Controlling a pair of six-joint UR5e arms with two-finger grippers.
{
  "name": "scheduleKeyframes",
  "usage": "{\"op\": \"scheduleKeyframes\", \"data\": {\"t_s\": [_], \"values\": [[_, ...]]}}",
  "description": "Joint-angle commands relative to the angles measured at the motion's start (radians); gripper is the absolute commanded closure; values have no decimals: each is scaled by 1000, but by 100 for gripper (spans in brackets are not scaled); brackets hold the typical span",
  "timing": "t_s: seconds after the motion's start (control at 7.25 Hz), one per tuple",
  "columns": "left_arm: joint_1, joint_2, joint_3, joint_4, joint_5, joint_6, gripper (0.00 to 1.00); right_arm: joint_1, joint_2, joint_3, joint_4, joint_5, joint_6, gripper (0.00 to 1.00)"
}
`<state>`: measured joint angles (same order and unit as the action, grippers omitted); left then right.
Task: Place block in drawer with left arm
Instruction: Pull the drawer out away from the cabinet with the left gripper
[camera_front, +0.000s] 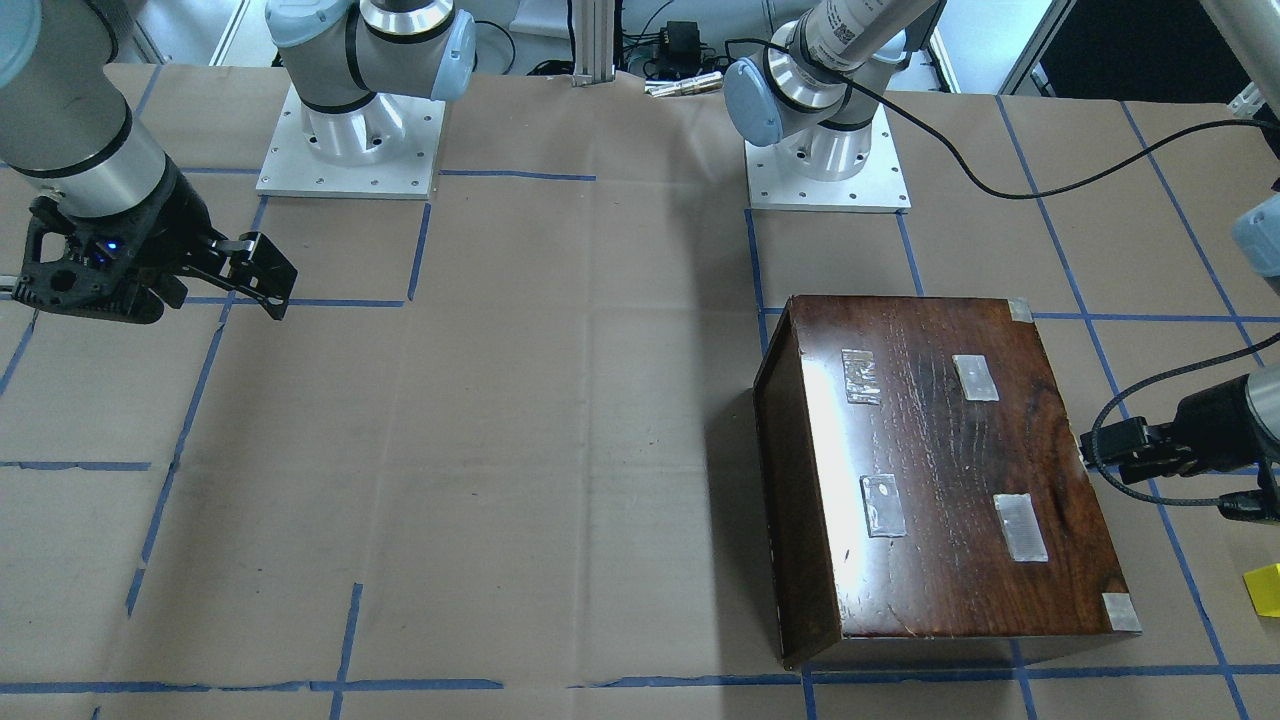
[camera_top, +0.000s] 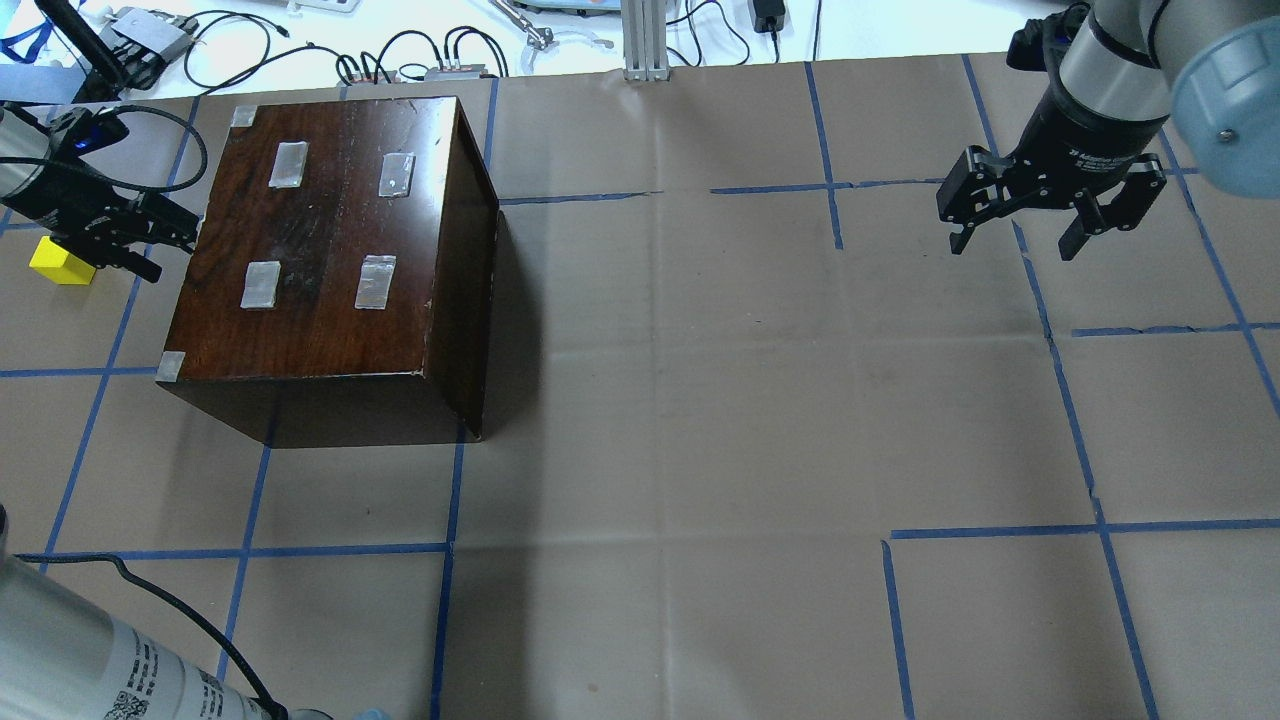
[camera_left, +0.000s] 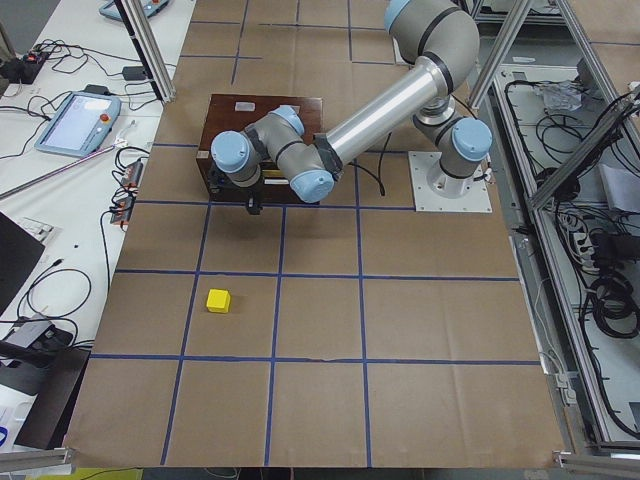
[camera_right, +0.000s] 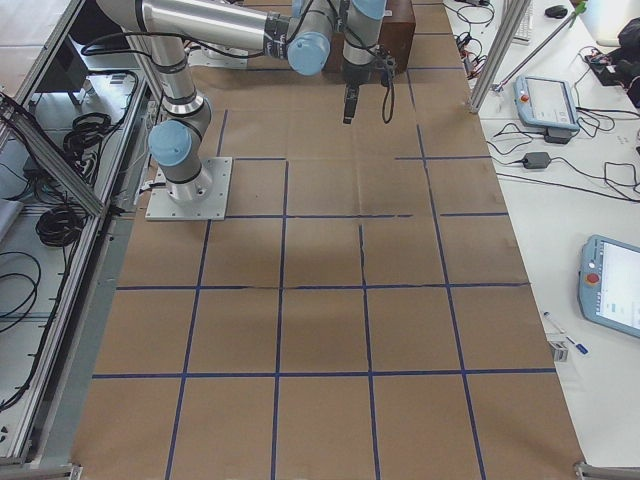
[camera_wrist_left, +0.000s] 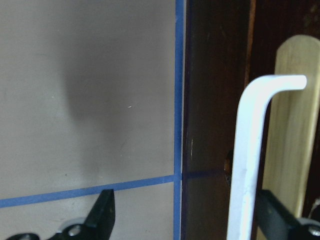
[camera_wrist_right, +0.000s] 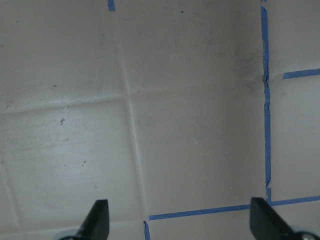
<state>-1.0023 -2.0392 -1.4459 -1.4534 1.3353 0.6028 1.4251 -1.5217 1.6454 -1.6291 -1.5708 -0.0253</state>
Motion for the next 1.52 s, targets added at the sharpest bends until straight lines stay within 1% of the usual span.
{"op": "scheduleKeyframes", "data": {"t_s": [0.0, 0.14, 0.69, 0.83, 1.24, 1.38], "values": [[2, -13, 1, -1, 7, 8, 1, 0, 0, 1, 0, 0, -1, 0], [4, -13, 2, -1, 9, 15, 1, 0, 0, 1, 0, 0, -1, 0], [42, -12, 25, 1, 108, 15, 1, 0, 0, 1, 0, 0, -1, 0], [56, -12, 25, 1, 110, 20, 1, 0, 0, -1, 0, 0, -1, 0], [97, -16, 45, 4, 179, 18, 1, 0, 0, 1, 0, 0, -1, 0], [106, -16, 47, 10, 186, 23, 2, 0, 0, 1, 0, 0, 1, 0]]}}
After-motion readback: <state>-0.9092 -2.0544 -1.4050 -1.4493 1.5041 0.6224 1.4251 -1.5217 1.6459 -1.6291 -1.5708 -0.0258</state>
